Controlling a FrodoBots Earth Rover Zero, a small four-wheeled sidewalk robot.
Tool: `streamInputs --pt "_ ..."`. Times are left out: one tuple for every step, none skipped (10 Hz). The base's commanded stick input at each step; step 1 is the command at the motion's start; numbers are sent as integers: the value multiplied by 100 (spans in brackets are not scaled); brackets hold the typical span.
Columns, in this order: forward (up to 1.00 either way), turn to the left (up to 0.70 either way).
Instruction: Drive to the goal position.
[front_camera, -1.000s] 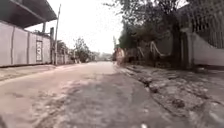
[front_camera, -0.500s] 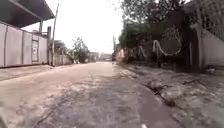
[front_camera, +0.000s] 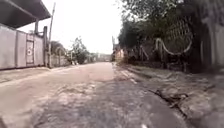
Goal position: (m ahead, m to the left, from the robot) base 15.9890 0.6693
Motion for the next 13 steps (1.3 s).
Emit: streamInputs --pt "100 0" --pt "100 0" --pt "100 0" --pt "100 0" --pt "100 0" --pt "100 0" --pt "100 0" --pt "100 0" --pt "100 0" --pt "100 0" --pt "100 0" --pt "100 0" --pt "100 0"
